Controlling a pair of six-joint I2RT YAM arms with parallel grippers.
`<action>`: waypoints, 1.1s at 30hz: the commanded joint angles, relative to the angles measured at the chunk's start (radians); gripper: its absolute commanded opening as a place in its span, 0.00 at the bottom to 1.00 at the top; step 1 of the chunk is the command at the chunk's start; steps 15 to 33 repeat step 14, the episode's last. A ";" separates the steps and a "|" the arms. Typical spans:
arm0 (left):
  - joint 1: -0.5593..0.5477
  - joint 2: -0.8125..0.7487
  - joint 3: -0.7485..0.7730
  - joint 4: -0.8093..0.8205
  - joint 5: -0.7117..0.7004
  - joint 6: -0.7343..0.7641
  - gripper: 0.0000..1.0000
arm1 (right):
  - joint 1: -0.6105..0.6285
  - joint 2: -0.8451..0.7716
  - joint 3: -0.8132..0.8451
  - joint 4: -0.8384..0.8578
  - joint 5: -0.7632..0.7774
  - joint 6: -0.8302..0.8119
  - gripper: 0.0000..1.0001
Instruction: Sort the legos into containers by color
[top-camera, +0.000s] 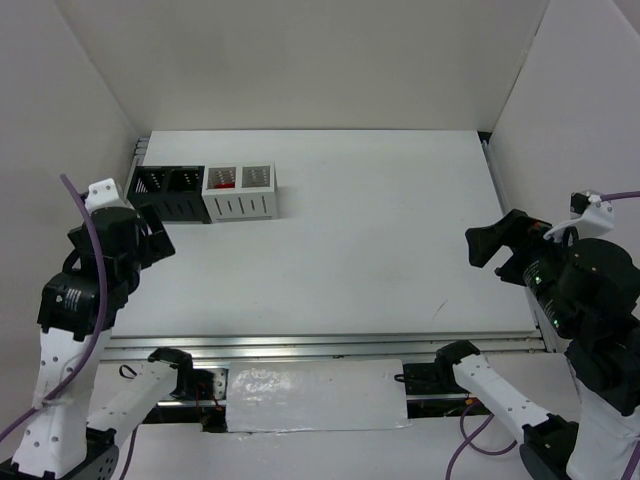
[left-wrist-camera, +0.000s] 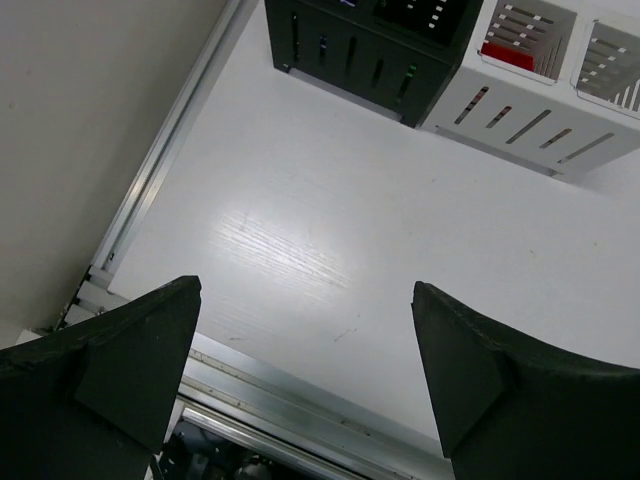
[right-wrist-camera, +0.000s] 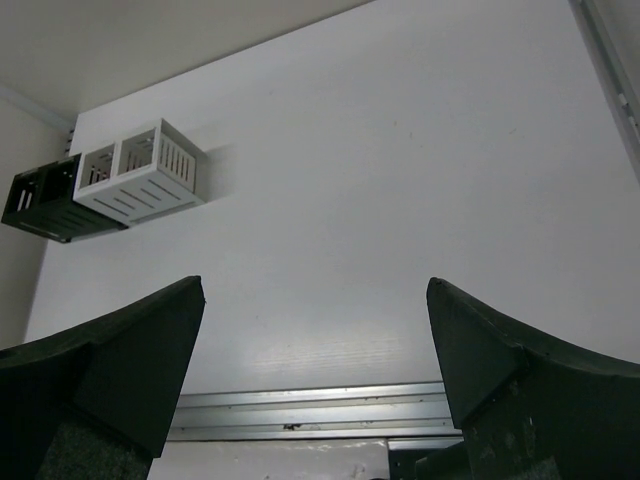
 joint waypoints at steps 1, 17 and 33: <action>-0.036 -0.062 0.007 -0.050 -0.095 -0.061 0.99 | 0.009 -0.008 0.021 -0.020 0.055 0.000 0.99; -0.112 -0.064 0.032 -0.110 -0.209 -0.083 1.00 | 0.018 -0.005 0.022 0.000 0.078 0.009 1.00; -0.112 -0.064 0.032 -0.110 -0.209 -0.083 1.00 | 0.018 -0.005 0.022 0.000 0.078 0.009 1.00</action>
